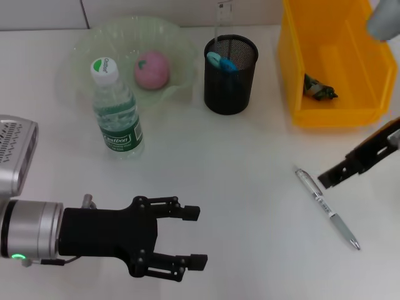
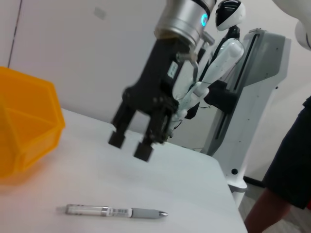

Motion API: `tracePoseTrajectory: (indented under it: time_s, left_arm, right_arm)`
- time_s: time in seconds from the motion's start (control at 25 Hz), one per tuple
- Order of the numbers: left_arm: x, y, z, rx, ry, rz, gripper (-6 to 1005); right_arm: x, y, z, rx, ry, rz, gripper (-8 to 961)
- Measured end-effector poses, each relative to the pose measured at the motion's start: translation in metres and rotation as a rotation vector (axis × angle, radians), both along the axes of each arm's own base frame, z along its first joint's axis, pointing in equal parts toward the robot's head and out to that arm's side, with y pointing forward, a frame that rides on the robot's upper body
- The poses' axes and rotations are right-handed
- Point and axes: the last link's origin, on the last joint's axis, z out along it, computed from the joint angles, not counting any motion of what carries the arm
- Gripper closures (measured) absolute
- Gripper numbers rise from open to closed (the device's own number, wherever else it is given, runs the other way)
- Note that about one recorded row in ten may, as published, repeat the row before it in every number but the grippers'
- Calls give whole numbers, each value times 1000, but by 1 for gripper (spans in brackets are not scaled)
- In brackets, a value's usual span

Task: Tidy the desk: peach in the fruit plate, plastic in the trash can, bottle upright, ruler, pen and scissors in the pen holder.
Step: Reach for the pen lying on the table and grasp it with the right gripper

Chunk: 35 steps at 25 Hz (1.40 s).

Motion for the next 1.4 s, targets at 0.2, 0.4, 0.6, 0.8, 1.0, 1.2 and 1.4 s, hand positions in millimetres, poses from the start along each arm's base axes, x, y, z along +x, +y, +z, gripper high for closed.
tracePoseTrajectory:
  time_s: [0.2, 0.4, 0.6, 0.8, 1.0, 1.2, 1.4]
  left_arm:
    - [-5, 8, 5, 44, 24, 13, 158]
    - [-10, 15, 10, 94, 41, 34, 158]
    - [-14, 20, 11, 120, 62, 46, 159]
    - [-15, 21, 11, 133, 71, 43, 159]
    - [-17, 22, 12, 143, 74, 55, 159]
    - [-18, 22, 11, 149, 72, 61, 159]
    - [-18, 22, 10, 152, 75, 68, 159]
  right_arm:
    - [13, 0, -21, -47, -25, -34, 190]
    - [27, 0, -33, -56, -33, -75, 212]
    - [37, 1, -42, -44, -35, -95, 334]
    - [46, 2, -51, -38, -70, -97, 420]
    - [49, 3, -55, -24, -101, -92, 436]
    - [47, 2, -57, -30, -105, -79, 487]
    - [45, 1, -61, -37, -112, -68, 546]
